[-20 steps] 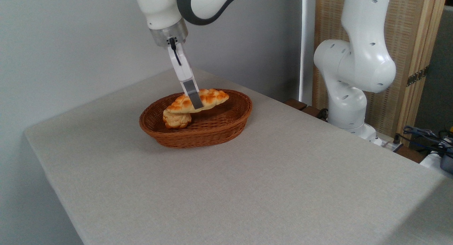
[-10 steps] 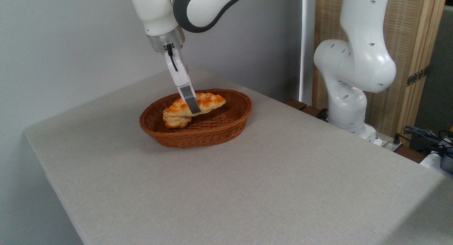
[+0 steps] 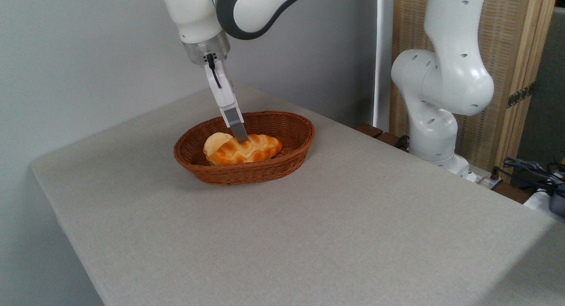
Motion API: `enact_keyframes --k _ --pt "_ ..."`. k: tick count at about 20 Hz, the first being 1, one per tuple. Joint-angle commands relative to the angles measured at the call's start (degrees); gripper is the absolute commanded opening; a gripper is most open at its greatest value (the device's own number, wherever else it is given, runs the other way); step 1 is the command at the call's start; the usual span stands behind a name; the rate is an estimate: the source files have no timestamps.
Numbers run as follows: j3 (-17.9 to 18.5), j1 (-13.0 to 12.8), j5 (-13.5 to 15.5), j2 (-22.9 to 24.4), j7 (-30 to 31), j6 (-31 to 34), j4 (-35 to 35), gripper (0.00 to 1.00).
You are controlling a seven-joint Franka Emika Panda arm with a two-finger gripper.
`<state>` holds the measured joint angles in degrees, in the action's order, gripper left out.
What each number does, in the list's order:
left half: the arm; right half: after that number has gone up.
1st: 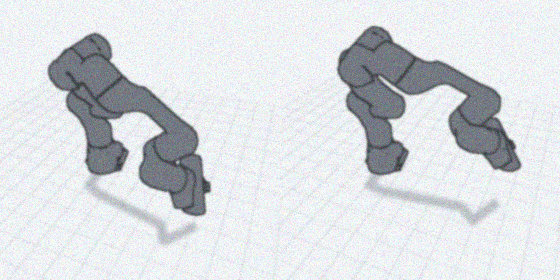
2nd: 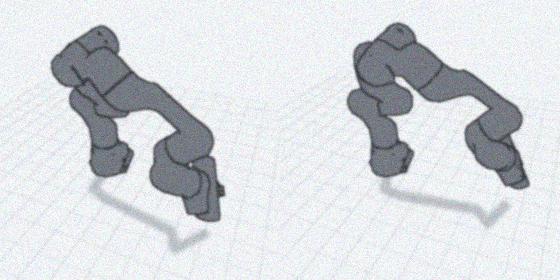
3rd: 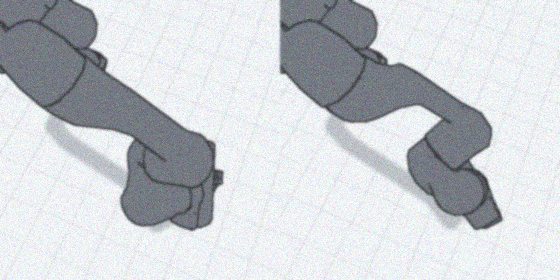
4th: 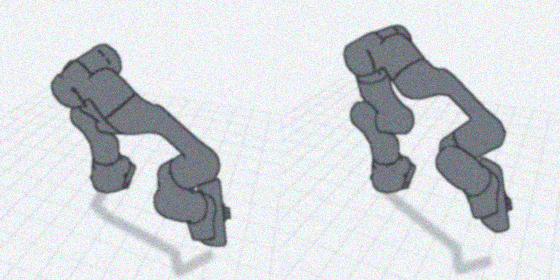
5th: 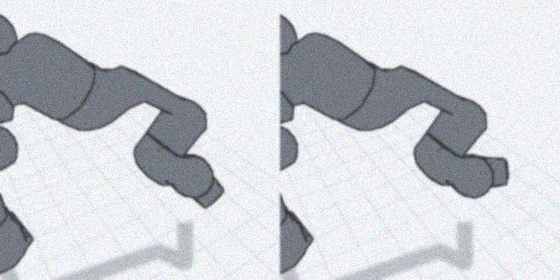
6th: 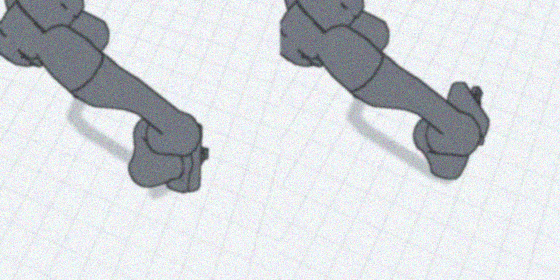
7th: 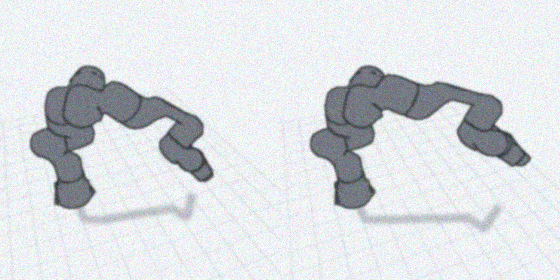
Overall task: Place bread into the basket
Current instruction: 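Open the gripper and raise it away from the loaf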
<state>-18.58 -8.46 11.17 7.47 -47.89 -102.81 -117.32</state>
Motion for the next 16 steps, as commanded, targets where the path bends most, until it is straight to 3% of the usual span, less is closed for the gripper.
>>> enact_keyframes --k 1,9,13,16 --pt "4.5 0.4 0.5 1.1 1.0 0.2 3.1 1.0" --pt "14.4 0.4 -0.4 1.7 1.0 0.8 8.2 1.0" --pt "17.2 0.5 -5.5 1.5 1.4 0.8 9.4 1.0" --pt "19.7 0.5 -6.0 1.5 1.7 0.8 10.4 1.0"
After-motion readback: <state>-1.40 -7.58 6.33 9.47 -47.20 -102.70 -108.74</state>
